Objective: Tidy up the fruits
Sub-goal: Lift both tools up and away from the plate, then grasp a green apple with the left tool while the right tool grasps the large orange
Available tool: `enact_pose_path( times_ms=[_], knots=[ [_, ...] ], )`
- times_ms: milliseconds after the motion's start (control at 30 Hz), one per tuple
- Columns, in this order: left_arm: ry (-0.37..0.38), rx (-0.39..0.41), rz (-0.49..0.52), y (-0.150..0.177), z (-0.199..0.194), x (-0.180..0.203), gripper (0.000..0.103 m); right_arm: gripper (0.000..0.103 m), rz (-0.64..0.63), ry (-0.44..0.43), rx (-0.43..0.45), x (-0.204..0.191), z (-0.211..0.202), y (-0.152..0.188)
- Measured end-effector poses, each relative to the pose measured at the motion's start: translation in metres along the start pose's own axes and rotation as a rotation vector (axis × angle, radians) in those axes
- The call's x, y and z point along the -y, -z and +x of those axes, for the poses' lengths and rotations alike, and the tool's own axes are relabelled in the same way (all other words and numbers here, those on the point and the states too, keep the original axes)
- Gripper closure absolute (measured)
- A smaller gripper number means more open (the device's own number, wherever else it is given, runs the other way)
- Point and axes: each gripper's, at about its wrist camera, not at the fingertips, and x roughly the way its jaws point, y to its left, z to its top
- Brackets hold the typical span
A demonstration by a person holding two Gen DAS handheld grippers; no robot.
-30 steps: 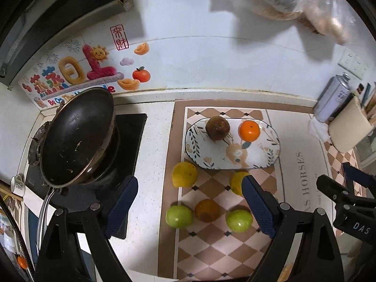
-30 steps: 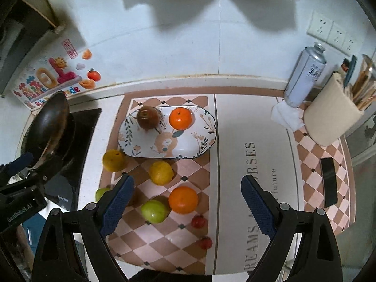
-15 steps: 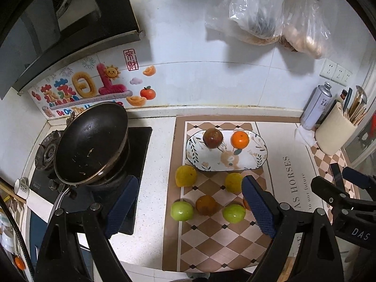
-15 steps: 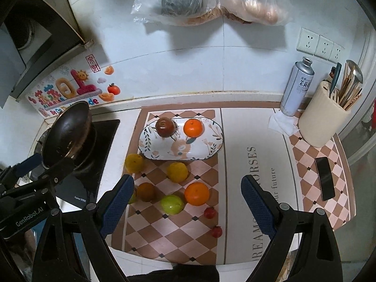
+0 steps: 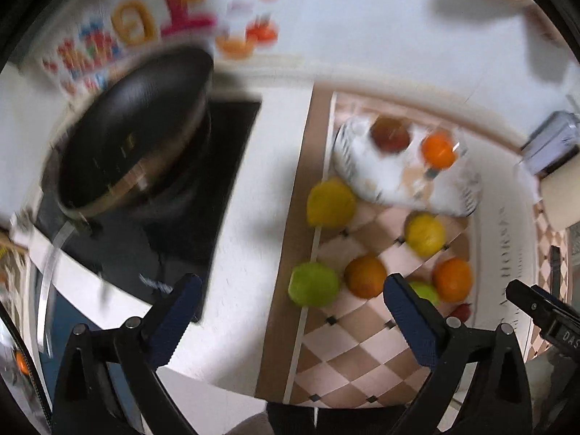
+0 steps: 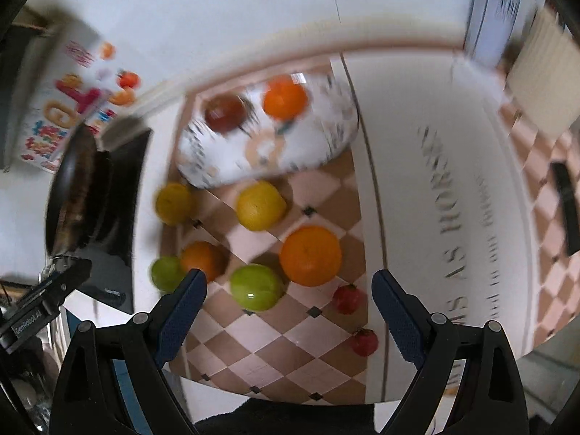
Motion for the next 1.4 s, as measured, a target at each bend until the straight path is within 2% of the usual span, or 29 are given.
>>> enact_pose_path(
  times_ms=[67, 233, 433, 467, 667, 700, 733, 767, 867, 1100, 1400],
  knots=[
    [-0.002, -0.064, -0.013, 0.001, 0.028, -0.001, 0.001, 0.009, 0.019, 0.002, -0.041, 0.008, 0.023, -0.003],
    [-0.005, -0.159, 0.011, 0.004, 0.076, 0.008, 0.001, 0.009, 0.032, 0.01, -0.102, 0.018, 0.059, -0.013],
    [-0.013, -0.212, 0.074, 0.008, 0.108, 0.021, 0.023, 0.013, 0.023, 0.008, -0.14, 0.017, 0.082, -0.023],
    [-0.01, -0.216, 0.081, 0.009, 0.112, 0.024, 0.029, 0.014, 0.023, 0.006, -0.148, 0.017, 0.086, -0.024],
    [0.033, -0.188, 0.099, 0.011, 0.12, 0.033, 0.032, 0.022, 0.027, -0.005, -0.206, 0.014, 0.11, -0.026],
    [0.046, -0.189, 0.1, 0.01, 0.121, 0.033, 0.035, 0.026, 0.028, -0.013, -0.219, 0.013, 0.115, -0.025],
    [0.066, -0.192, 0.096, 0.009, 0.122, 0.034, 0.038, 0.034, 0.028, -0.016, -0.227, 0.012, 0.118, -0.024],
    [0.082, -0.197, 0.091, 0.009, 0.123, 0.034, 0.043, 0.035, 0.023, -0.013, -0.229, 0.011, 0.119, -0.022],
    [0.078, -0.201, 0.109, 0.009, 0.123, 0.039, 0.046, 0.035, -0.003, 0.017, -0.234, 0.009, 0.116, -0.017],
    [0.116, -0.192, 0.092, 0.013, 0.124, 0.03, 0.042, 0.034, -0.019, 0.037, -0.231, 0.011, 0.115, -0.011],
    [0.1, -0.196, 0.093, 0.007, 0.128, 0.034, 0.045, 0.035, -0.069, 0.073, -0.213, 0.001, 0.116, -0.007]
  ],
)
